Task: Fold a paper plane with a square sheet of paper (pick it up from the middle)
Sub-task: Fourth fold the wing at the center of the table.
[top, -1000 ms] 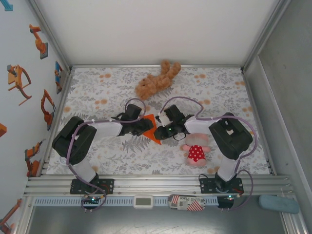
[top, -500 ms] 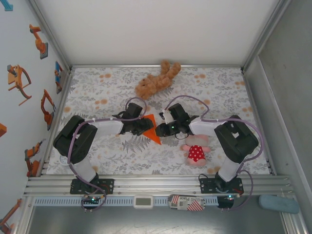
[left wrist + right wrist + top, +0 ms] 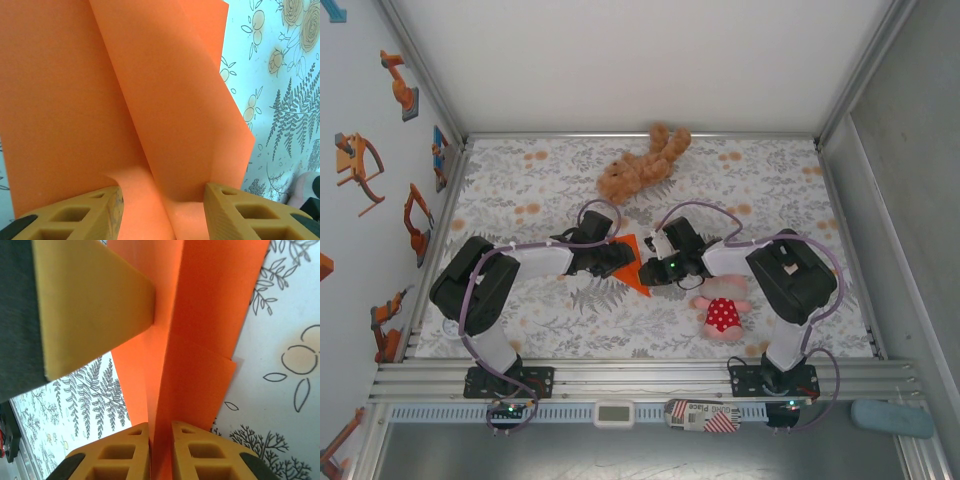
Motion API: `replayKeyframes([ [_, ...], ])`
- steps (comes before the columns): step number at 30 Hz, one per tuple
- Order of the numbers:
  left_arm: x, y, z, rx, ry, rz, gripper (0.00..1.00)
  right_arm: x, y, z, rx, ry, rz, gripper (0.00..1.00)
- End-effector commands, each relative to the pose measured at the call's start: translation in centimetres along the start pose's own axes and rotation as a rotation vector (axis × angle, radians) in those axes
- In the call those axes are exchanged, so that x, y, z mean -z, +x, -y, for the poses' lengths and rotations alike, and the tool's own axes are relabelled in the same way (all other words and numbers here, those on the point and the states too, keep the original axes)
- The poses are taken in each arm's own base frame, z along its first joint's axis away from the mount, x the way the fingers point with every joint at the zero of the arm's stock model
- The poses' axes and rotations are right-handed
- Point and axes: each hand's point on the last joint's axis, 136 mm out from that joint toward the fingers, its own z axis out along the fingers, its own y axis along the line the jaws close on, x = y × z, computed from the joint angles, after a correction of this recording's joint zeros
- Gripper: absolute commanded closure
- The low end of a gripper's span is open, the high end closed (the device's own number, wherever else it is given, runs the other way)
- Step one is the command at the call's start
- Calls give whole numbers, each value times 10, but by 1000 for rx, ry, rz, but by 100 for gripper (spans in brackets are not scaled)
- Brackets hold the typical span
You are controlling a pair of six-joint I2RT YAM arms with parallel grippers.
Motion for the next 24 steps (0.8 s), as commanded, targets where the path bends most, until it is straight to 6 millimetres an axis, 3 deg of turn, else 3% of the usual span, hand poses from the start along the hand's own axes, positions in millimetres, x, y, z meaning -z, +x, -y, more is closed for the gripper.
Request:
replayKeyframes([
  [1, -14, 23, -50, 18, -178, -75, 52, -2, -3, -5, -2, -34, -8, 85],
  [9, -14, 23, -51, 19, -179, -78, 52, -5, 2, -3, -13, -43, -34, 88],
  [17, -16, 25, -56, 25, -197, -85, 52, 13, -5, -11, 15, -20, 5, 82],
  [24, -17, 26, -57, 28, -201, -92, 52, 9, 4, -7, -1, -30, -31, 82],
])
